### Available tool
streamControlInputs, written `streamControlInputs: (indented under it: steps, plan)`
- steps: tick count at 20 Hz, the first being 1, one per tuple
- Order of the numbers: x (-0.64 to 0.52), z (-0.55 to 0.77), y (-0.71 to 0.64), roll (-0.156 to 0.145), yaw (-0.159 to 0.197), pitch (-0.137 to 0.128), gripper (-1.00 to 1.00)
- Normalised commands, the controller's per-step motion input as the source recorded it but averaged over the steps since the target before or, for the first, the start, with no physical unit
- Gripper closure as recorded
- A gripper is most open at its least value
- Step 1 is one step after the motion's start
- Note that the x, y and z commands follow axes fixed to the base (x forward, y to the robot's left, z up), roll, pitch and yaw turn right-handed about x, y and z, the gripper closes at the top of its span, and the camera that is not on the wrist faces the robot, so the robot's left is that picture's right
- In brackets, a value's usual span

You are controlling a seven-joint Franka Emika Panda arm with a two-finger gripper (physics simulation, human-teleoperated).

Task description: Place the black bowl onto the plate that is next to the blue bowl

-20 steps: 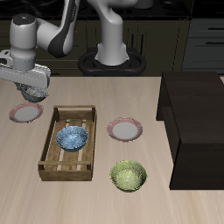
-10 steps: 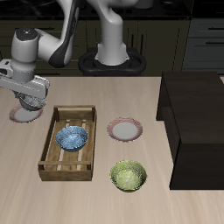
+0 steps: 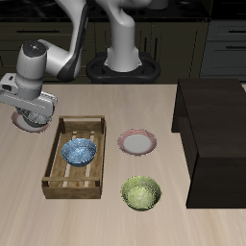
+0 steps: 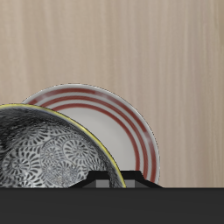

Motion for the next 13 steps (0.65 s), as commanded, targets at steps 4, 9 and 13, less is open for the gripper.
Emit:
streamControlInputs:
  steps: [4,9,13]
  plan:
    - [-0.05,-0.1,0.03,-0.065,0.025,-0.002,-1.0]
    - [-0.02,0.0,0.07,-0.022,0.007,0.001,-1.0]
    - [-0.11,0.27,0.22,0.003,0.067,-0.08,-1.0]
